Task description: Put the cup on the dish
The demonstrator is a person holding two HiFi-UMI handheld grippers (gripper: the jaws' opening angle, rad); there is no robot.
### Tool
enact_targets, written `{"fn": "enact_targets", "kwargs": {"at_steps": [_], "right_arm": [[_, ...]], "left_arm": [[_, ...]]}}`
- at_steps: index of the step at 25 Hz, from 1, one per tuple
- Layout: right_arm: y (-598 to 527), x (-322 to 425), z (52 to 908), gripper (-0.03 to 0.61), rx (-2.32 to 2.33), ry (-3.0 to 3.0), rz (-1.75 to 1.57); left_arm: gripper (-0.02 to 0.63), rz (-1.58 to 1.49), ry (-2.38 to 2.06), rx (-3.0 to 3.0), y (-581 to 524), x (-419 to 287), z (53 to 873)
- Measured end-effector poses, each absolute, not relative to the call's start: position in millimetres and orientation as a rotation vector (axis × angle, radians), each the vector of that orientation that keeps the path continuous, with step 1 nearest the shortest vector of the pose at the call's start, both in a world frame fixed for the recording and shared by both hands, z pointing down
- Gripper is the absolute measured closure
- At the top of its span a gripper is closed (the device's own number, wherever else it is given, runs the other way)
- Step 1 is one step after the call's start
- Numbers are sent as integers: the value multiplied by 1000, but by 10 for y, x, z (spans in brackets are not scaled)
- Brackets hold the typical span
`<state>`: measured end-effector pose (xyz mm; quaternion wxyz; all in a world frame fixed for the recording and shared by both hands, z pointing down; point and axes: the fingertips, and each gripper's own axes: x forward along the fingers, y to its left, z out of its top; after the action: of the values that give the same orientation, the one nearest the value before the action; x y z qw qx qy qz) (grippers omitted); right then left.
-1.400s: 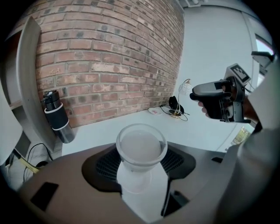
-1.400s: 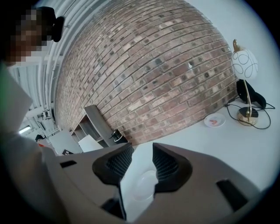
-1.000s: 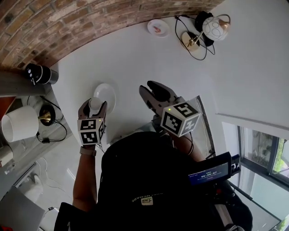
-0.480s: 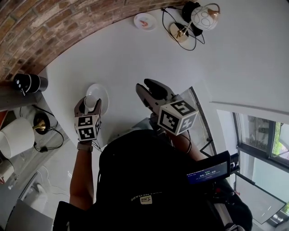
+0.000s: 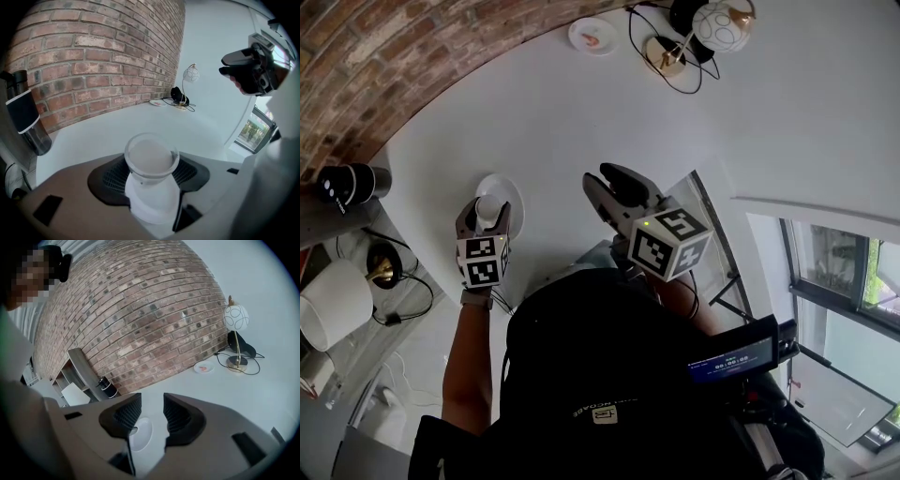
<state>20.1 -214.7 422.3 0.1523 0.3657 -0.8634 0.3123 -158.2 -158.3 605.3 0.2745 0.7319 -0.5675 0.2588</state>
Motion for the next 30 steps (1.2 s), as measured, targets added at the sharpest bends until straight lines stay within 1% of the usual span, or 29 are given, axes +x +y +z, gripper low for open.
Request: {"fn": "enact_targets", "kwargs": {"at_steps": [30], "right_arm": [[-2084, 184, 4302, 431, 1133, -2405, 898]], "left_arm": [[344, 753, -1427, 2047, -1619, -1527, 6432]]}}
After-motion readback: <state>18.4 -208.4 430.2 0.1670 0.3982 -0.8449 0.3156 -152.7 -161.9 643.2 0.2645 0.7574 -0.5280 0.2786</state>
